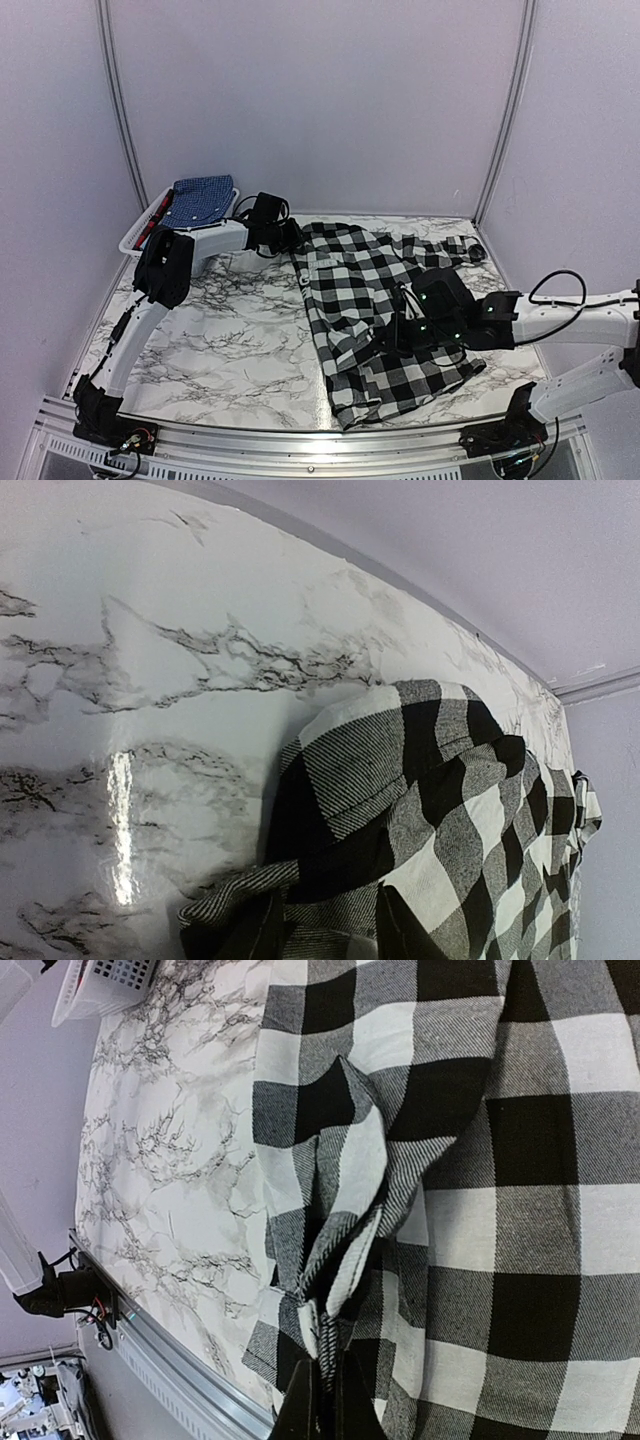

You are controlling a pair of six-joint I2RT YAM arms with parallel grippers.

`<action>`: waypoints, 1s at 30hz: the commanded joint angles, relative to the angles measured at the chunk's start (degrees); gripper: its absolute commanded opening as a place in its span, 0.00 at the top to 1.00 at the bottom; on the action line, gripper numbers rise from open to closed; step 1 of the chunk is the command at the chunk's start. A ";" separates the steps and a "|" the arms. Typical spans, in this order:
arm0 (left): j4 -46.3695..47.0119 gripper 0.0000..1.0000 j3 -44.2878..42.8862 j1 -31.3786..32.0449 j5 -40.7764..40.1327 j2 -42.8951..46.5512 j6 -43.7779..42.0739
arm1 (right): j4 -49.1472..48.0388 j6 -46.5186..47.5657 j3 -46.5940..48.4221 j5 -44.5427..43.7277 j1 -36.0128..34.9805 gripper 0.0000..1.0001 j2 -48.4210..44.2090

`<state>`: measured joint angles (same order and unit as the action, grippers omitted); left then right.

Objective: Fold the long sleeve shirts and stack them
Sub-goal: Fold the flattened shirt at the center of the board.

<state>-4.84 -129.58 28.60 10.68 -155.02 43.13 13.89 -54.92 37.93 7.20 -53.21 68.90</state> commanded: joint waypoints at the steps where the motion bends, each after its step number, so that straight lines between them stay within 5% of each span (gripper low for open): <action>1: -3.66 0.67 -0.32 -0.30 0.66 1.39 -1.00 | -1.72 -2.38 -3.54 0.01 -0.76 1.00 0.14; 6: -3.58 0.65 -0.52 -0.30 0.44 3.12 -1.73 | -3.32 -3.21 -7.95 -0.54 -0.84 1.00 1.57; 12: -3.29 0.58 -1.23 -0.28 0.91 7.23 -3.86 | 1.23 -1.31 -4.98 -3.91 -1.32 0.65 1.81; 16: -3.16 0.55 -0.71 -0.30 1.22 11.88 -5.90 | 6.68 -0.08 -1.15 -7.91 -1.88 0.55 -0.02; 20: -3.03 0.58 5.38 0.23 1.02 18.80 -6.37 | 12.59 0.28 4.30 -14.78 -4.50 0.56 0.66; 26: -2.45 0.67 17.94 4.16 3.53 26.92 -6.11 | 10.59 0.01 8.10 -18.11 -6.85 0.82 7.02; 30: -1.10 0.69 28.49 8.23 3.10 31.86 -4.64 | 7.47 0.57 8.96 -18.86 -6.86 0.88 10.60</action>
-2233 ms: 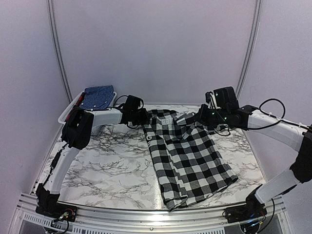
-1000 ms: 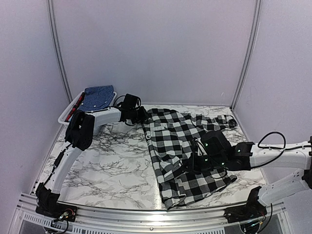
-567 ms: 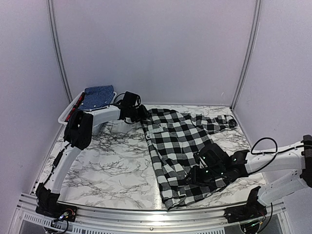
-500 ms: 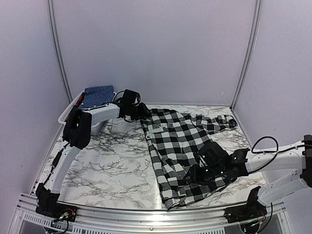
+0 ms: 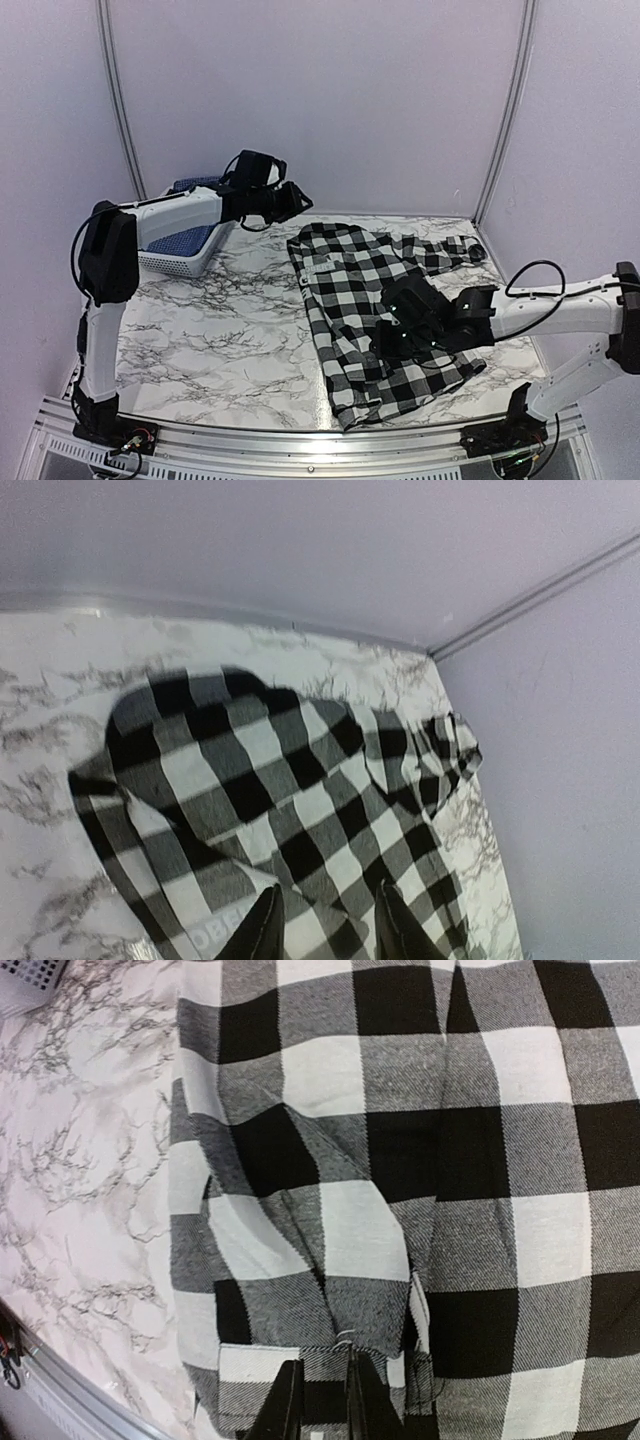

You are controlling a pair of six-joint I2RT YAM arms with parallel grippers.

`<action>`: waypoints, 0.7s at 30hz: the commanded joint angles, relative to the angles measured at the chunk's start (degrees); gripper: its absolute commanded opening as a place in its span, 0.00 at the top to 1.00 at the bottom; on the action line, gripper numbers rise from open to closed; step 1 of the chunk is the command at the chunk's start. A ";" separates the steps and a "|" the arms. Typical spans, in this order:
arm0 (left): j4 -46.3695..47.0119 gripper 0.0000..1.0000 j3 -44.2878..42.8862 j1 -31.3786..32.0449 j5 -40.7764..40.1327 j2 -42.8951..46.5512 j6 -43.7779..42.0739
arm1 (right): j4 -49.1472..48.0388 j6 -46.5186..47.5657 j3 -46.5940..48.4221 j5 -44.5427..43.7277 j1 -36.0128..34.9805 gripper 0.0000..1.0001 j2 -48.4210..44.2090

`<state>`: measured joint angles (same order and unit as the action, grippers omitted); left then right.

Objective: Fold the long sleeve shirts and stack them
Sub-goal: Fold the flattened shirt at the center of the board.

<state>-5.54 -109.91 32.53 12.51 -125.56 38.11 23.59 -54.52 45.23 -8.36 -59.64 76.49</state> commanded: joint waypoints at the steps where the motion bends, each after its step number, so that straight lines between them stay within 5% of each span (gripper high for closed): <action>1: 0.11 0.69 11.17 5.74 0.79 3.61 0.79 | -3.10 0.28 1.88 -2.64 -0.46 0.90 3.93; 11: 11.96 0.72 32.99 9.96 1.66 10.30 7.74 | -2.55 -3.30 6.20 -5.46 -13.13 0.91 13.21; 21: 9.30 0.72 32.73 9.85 4.14 3.43 7.05 | 0.21 -7.77 2.36 -6.36 -18.23 0.88 17.25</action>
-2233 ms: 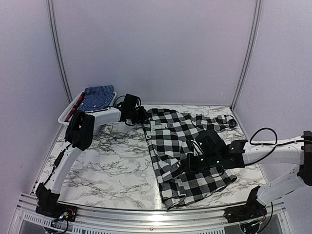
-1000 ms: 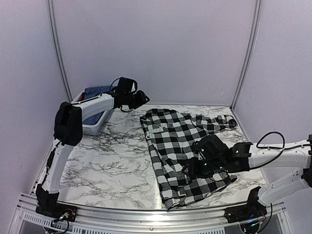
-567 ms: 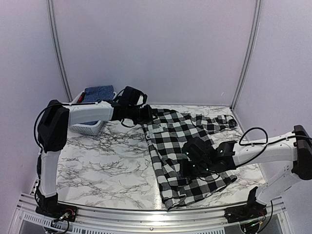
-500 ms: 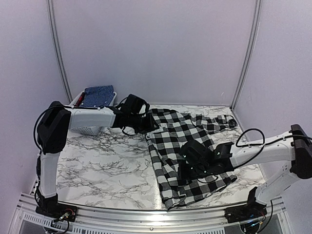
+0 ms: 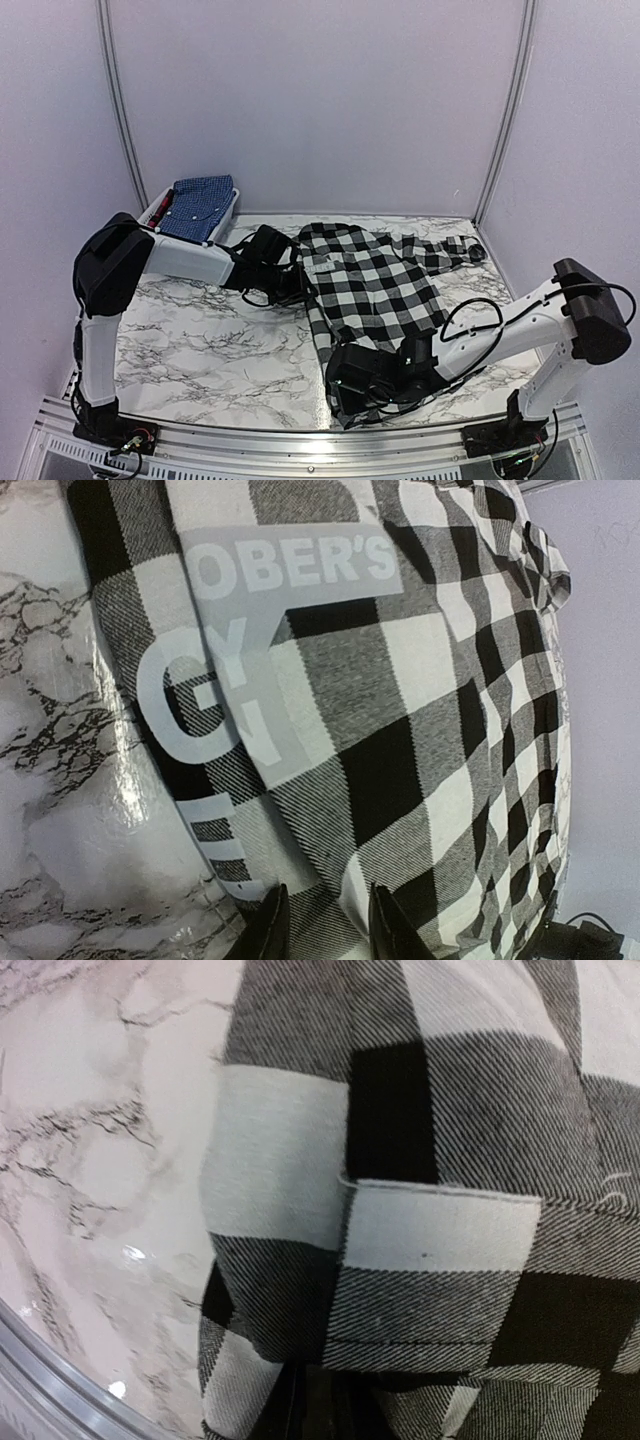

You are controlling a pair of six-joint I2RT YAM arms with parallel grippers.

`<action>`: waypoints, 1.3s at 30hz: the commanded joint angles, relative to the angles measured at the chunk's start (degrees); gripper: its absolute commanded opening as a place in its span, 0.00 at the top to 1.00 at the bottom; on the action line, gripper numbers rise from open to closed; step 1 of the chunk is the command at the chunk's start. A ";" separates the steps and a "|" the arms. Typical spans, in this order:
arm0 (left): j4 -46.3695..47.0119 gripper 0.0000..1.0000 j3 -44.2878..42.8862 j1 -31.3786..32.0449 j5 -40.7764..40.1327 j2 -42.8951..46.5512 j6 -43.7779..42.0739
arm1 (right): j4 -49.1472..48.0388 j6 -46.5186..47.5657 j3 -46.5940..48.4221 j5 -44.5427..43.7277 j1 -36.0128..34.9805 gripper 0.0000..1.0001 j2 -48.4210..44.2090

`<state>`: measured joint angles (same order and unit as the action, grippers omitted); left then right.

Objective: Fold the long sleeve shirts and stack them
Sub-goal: Fold the flattened shirt at the center of the board.

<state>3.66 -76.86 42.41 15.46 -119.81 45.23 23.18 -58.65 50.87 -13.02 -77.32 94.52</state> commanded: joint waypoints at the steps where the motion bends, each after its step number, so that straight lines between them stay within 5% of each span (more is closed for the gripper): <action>1: 0.11 0.72 -0.09 0.01 0.96 -2.18 -0.13 | 0.56 -3.65 -4.03 -1.62 -0.52 0.87 -1.35; 16: -4.34 0.68 -4.14 -5.16 -5.04 3.56 -2.43 | 11.46 1.41 7.63 -4.11 -2.13 0.71 -4.77; 28: -17.52 0.64 -28.23 -8.39 -17.93 -13.12 -3.94 | 13.13 1.20 8.93 -1.31 -2.98 0.68 -4.94; 39: -19.56 0.64 -35.43 -8.14 -22.20 -21.07 -2.31 | 12.75 1.85 7.52 0.18 -3.81 0.63 -5.68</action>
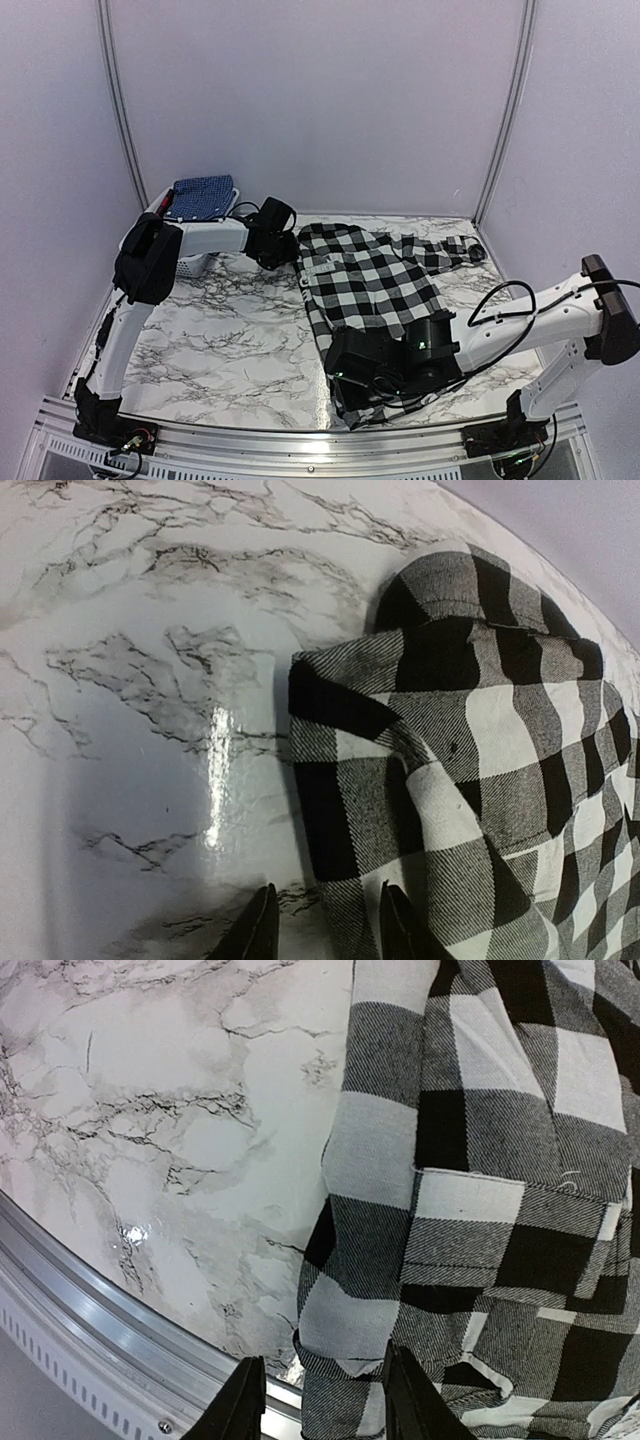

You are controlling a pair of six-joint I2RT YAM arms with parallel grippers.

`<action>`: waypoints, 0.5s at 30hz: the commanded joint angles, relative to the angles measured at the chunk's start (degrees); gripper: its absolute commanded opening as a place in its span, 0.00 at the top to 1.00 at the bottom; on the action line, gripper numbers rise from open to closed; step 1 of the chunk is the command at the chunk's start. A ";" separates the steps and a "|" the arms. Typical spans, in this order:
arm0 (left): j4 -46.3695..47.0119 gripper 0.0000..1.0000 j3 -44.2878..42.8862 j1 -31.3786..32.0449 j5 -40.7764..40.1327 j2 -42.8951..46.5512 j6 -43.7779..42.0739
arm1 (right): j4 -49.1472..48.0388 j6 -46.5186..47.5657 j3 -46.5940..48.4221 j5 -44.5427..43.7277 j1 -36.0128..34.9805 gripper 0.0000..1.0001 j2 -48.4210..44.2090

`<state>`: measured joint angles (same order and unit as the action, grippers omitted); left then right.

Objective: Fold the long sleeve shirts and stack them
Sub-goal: Fold the flattened shirt at the center of the board.

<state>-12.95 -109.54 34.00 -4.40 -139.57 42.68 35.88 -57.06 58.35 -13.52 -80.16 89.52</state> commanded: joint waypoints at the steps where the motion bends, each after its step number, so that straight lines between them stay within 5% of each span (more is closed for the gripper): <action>1: -3.01 0.64 -3.07 0.32 -2.40 -1.74 0.23 | 0.07 0.27 0.21 0.77 -1.16 0.63 -0.21; 15: -3.57 0.79 -6.16 1.67 -2.78 -6.48 1.05 | 0.22 -1.59 1.22 0.82 -4.03 0.61 7.89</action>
<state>-13.85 -114.56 35.16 -6.74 -143.13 43.33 35.99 -57.34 59.05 -12.62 -83.70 95.94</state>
